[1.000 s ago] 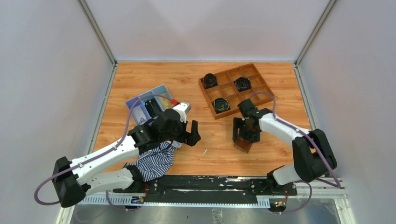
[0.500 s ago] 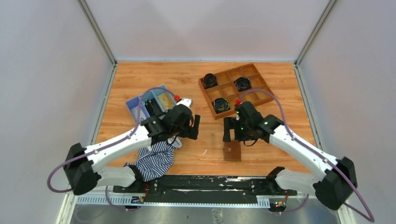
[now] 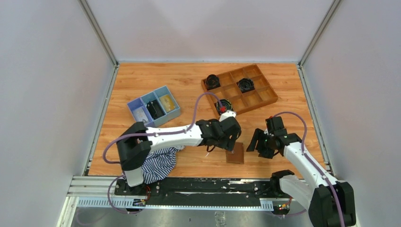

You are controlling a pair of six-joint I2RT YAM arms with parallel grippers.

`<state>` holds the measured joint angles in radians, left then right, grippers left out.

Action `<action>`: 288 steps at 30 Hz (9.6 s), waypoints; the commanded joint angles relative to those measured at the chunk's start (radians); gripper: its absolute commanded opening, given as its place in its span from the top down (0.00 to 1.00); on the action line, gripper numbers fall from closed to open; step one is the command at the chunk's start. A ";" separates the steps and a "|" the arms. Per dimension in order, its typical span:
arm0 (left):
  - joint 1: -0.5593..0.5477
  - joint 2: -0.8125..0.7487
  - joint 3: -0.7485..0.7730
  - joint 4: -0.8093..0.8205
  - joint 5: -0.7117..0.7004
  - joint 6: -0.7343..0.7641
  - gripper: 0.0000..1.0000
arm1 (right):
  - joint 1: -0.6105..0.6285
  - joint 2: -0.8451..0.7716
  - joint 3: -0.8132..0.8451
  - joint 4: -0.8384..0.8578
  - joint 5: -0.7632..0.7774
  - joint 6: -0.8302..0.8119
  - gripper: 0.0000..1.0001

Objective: Take the credit cards out of the card holder
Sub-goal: Open the card holder at the center of the board.

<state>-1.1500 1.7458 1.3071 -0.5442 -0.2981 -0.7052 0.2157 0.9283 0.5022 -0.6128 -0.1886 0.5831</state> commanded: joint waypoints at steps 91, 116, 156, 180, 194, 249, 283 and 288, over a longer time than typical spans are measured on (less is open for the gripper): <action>0.293 -0.257 -0.414 0.224 0.300 0.082 1.00 | -0.006 -0.113 -0.277 0.334 -0.357 0.247 0.39; 0.308 -0.032 -0.419 0.171 0.244 0.126 1.00 | 0.054 0.016 -0.326 0.596 -0.427 0.350 0.55; 0.307 -0.412 -0.260 -0.020 0.397 0.067 0.59 | 0.475 0.537 0.094 0.691 -0.204 0.290 0.94; 0.157 -0.111 -0.270 0.310 0.615 -0.033 0.65 | 0.315 -0.118 -0.236 0.409 -0.078 0.352 0.82; 0.193 -0.062 -0.213 0.034 0.371 0.102 0.66 | 0.316 0.039 -0.187 0.513 -0.169 0.331 0.83; 0.257 -0.281 -0.333 0.083 0.474 0.086 0.66 | 0.530 0.409 0.110 0.416 -0.002 0.222 0.23; 0.254 -0.119 -0.382 0.239 0.569 0.036 0.69 | 0.528 0.112 0.048 0.325 0.120 0.276 0.61; 0.254 -0.117 -0.381 0.235 0.555 0.034 0.76 | 0.529 0.177 0.040 0.424 0.028 0.292 0.75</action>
<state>-0.8940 1.6161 0.9356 -0.3168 0.2550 -0.6659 0.7307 1.0668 0.5636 -0.2680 -0.0906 0.8574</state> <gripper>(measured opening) 0.277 0.286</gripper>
